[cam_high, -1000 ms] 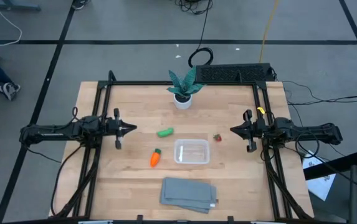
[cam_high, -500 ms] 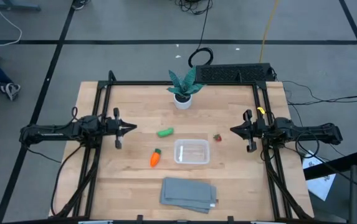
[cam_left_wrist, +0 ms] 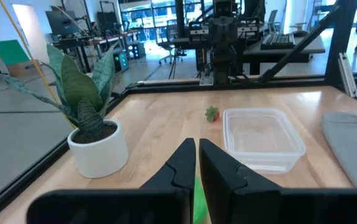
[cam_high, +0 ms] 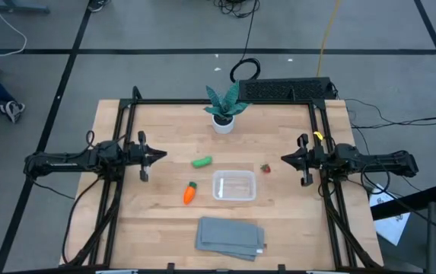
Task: Pick and placing Produce into tupperware
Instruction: Put the green pea into the transparent container
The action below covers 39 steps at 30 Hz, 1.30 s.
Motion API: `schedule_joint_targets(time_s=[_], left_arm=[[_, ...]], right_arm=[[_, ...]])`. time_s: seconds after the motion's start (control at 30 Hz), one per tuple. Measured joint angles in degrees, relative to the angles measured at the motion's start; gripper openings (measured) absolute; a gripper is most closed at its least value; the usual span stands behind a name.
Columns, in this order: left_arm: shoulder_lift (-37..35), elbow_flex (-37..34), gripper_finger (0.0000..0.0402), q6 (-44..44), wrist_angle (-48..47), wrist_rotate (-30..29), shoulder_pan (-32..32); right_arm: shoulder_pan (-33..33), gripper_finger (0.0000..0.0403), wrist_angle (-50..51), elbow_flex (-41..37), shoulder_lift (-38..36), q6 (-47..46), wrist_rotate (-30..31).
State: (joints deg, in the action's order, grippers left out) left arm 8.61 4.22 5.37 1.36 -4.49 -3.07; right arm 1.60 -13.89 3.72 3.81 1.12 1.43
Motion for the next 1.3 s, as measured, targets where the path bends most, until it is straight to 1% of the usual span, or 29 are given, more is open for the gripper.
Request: schedule_joint_targets(time_s=[0.13,0.23,0.63,0.7,0.83,0.97,1.17,1.3], left_arm=[[0.0,0.0,0.0026,0.1,0.7,-0.2,0.0],[0.0,0.0,0.0026,-0.8,0.6,-1.5,0.0],[0.0,0.0,0.0026,-4.6,0.7,-1.5,0.0],[0.0,0.0,0.0026,-6.2,0.6,-2.9,0.0],[0.0,0.0,0.0026,-10.5,0.8,-7.7,0.0],[0.4,0.1,0.0026,-10.6,2.6,-8.1,0.0],[4.2,5.4,0.0026,-12.0,2.7,-13.3,0.0],[9.0,10.9,0.0026,-12.1,2.1,-13.6,-0.2]], right_arm=[[0.0,0.0,0.0,0.0,0.0,0.1,0.0],[0.0,0.0,0.0,0.0,0.0,1.2,0.0],[0.0,0.0,0.5,0.0,0.0,4.6,0.0],[0.0,0.0,0.5,0.0,0.0,5.5,0.0],[0.0,0.0,0.5,0.0,0.0,5.7,0.0],[0.0,0.0,0.4,0.0,0.0,5.7,0.0],[0.0,0.0,0.3,0.0,0.0,5.8,0.0],[0.0,0.0,-0.3,0.0,0.0,7.3,0.0]])
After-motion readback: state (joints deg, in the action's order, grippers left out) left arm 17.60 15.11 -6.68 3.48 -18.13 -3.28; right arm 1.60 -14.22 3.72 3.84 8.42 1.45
